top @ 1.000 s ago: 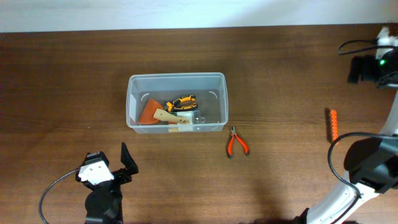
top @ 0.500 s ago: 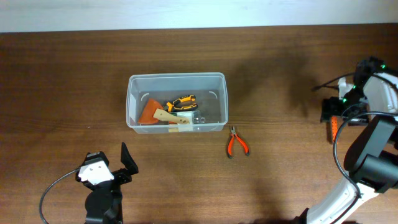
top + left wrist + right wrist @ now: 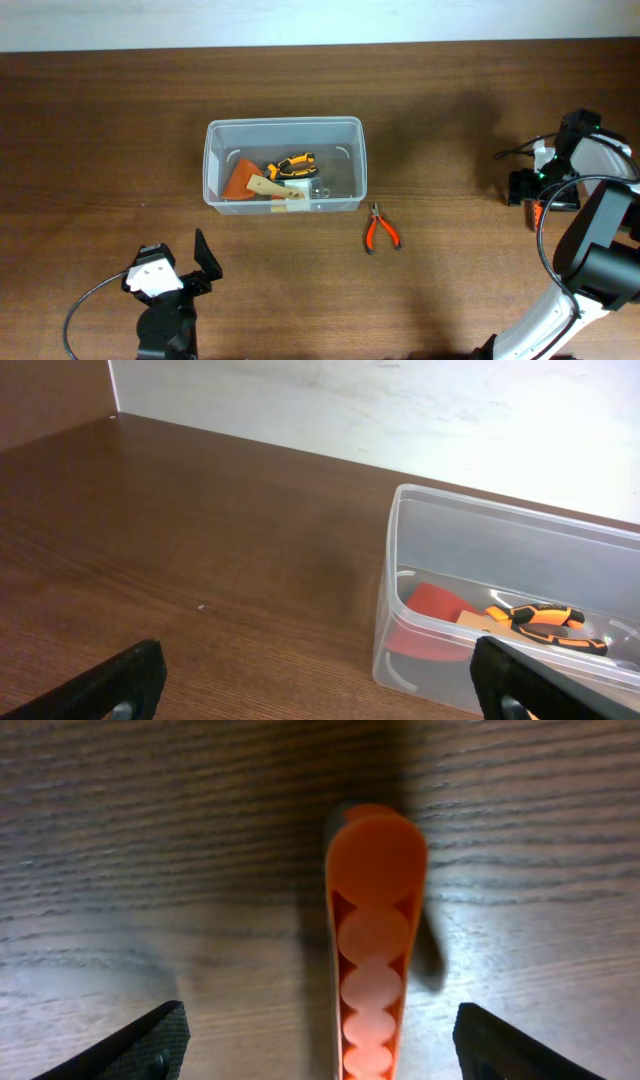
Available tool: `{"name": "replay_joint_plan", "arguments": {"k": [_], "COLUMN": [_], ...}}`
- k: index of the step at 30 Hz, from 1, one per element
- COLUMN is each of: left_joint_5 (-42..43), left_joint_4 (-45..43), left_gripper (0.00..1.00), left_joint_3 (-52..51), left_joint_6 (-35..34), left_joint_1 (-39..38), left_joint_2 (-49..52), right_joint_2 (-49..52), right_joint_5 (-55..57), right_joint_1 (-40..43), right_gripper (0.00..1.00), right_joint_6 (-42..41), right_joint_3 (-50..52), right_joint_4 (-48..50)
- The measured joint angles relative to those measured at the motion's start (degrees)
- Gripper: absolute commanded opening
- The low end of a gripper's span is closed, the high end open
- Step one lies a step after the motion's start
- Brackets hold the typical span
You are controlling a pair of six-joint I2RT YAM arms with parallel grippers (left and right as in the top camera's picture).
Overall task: Pack container
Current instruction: 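Move the right gripper to the orange ribbed stick and grasp it, then carry the orange stick into the container and release it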
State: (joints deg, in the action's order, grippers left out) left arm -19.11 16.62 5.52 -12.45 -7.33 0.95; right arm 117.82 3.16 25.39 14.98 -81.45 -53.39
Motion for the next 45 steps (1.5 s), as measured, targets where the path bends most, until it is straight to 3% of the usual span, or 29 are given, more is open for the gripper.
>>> {"name": "replay_joint_plan", "arguments": {"k": [4, 15, 20, 25, 38, 45], "left_joint_5": [0.00, 0.00, 0.00, 0.00, 0.00, 0.00], "left_joint_4": [0.00, 0.00, 0.00, 0.00, 0.00, 0.00], "left_gripper": [0.99, 0.99, 0.99, 0.99, 0.99, 0.99], "left_joint_3": [0.00, 0.00, 0.00, 0.00, 0.00, 0.00], "left_joint_6": [0.00, 0.00, 0.00, 0.00, 0.00, 0.00], "left_joint_1": [0.00, 0.00, 0.00, 0.00, 0.00, 0.00], "left_joint_2": [0.00, 0.00, 0.00, 0.00, 0.00, 0.00], "right_joint_2": [0.00, 0.00, 0.00, 0.00, -0.11, 0.11], "right_joint_5": [0.02, 0.00, -0.04, -0.22, -3.28, -7.85], "right_joint_1": [0.00, 0.13, 1.55, 3.58, 3.32, -1.92], "right_gripper": [0.52, 0.36, 0.14, 0.04, 0.04, 0.04], "right_joint_6": [0.17, 0.02, -0.20, -0.15, -0.07, 0.00], "right_joint_3": [0.09, 0.09, 0.09, 0.09, -1.36, -17.73], "right_joint_4": [1.05, 1.01, 0.98, 0.98, -2.27, -10.21]}}
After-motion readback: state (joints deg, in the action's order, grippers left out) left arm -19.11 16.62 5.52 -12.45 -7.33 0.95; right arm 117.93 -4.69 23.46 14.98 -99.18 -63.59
